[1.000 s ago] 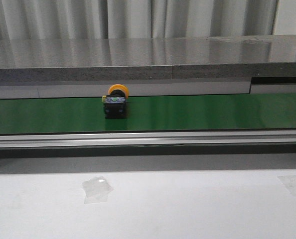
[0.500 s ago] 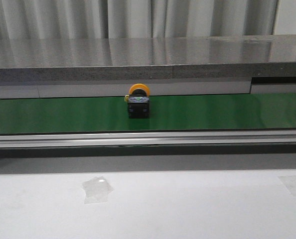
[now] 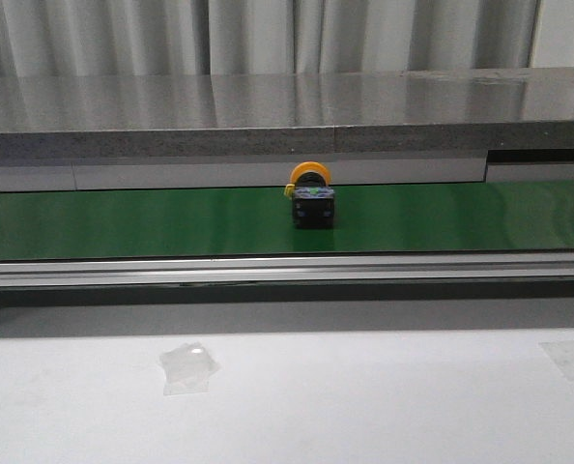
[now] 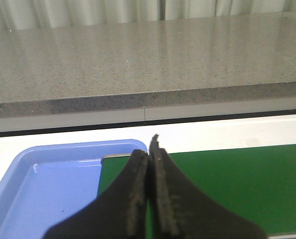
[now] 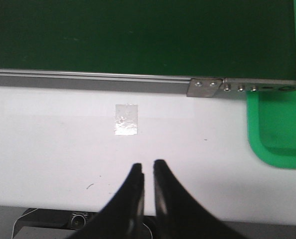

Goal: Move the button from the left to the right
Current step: 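Raise the left gripper while the belt carries the button toward the right arm, then lower the right gripper over the button and close on it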

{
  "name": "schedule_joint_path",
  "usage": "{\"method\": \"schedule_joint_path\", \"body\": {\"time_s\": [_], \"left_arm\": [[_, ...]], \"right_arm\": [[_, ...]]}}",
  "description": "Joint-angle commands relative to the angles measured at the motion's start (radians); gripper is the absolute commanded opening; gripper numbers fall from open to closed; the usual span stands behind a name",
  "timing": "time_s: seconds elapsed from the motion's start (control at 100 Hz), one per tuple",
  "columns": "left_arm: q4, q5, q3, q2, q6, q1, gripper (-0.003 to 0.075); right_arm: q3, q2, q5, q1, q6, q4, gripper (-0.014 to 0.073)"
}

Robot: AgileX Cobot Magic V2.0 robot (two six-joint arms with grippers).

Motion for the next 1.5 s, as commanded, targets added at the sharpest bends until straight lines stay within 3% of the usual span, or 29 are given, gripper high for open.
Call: {"method": "schedule_joint_path", "body": {"time_s": [0.0,0.01,0.08,0.18,0.47,1.04,1.49], "left_arm": [[-0.017,-0.066,-0.029,0.002,0.000,-0.009,-0.0020],[-0.017,-0.066,-0.029,0.002,0.000,-0.009,-0.0020],[-0.017,-0.066,-0.029,0.002,0.000,-0.009,-0.0020],[-0.017,-0.066,-0.029,0.002,0.000,-0.009,-0.0020],[-0.017,-0.066,-0.029,0.002,0.000,-0.009,-0.0020],[-0.017,-0.066,-0.029,0.002,0.000,-0.009,-0.0020],[-0.017,-0.066,-0.029,0.002,0.000,-0.009,-0.0020]], "right_arm": [[-0.036,-0.006,-0.063,-0.004,-0.001,0.046,0.0304],[-0.036,-0.006,-0.067,-0.004,-0.001,0.052,0.0361],[-0.036,-0.006,-0.084,-0.004,-0.002,0.076,0.0526],[-0.036,-0.006,-0.107,-0.004,-0.002,0.095,0.0638],[-0.111,0.110,-0.138,0.004,-0.052,0.134,0.0633],[-0.422,0.592,-0.195,0.167,-0.087,0.095,0.0633],[-0.553,0.788,-0.200,0.175,-0.088,0.039,0.0633]]}}
